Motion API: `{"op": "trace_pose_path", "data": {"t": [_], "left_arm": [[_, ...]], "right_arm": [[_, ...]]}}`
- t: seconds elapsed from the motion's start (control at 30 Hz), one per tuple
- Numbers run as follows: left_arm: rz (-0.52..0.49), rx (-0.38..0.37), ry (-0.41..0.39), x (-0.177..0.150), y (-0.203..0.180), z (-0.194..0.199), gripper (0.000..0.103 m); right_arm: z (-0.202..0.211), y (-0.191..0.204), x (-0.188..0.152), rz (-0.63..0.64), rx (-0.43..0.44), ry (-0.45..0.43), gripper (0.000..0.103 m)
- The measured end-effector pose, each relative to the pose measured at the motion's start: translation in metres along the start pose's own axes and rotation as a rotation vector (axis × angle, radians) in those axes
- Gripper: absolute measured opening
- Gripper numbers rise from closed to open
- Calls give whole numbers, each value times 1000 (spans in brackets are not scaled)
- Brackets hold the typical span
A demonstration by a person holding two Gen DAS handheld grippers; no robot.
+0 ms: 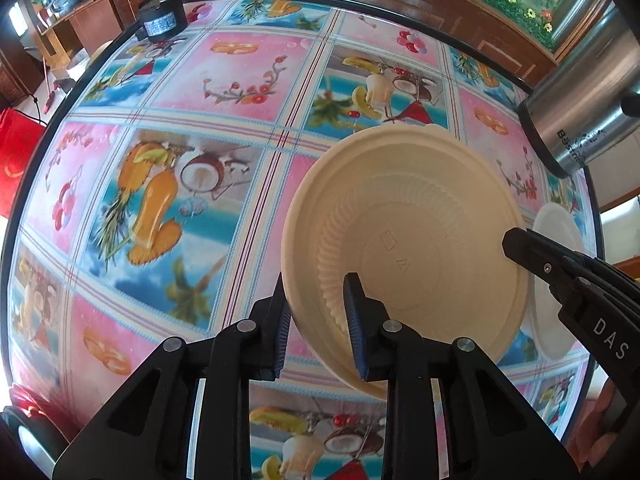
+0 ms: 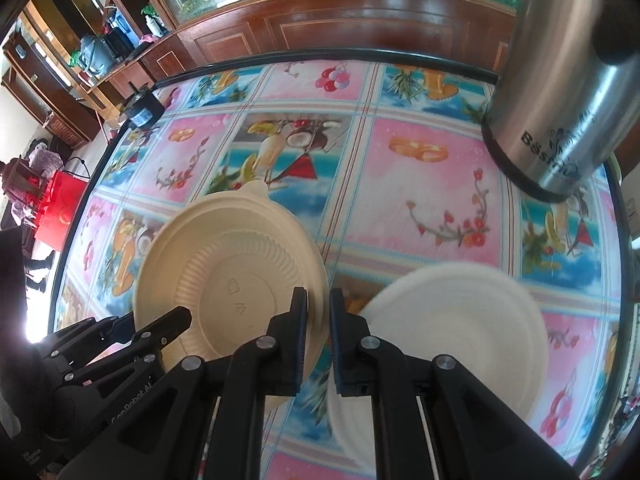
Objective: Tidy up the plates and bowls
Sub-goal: 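Lift the beige plate and carry it toward the plate stack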
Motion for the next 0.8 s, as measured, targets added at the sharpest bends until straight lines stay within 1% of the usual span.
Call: {"op": "trace_pose_path", "data": {"t": [0.3,0.53,0.8], "left_arm": [[-18,5,-30,-37,15,24,25],[-40,2,-29,-76,29,39,25],[-65,3,-46,-123,53,63,25]], "right_arm": [[12,19,-40,-17,11,-3,9],[25,38,-73,-43,28,-12,9],[44,68,-119,-56,44,-30,9]]}}
Point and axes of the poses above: each gripper's, at about its wrist camera, not at the fingertips, and z roughly against the way its jaws point, y to its left, x to its top, the point moved 6 cm from there along -z, roughly the way its jaws point, and after that the axes turned 12 degrees about y, right-handed, at the moved point
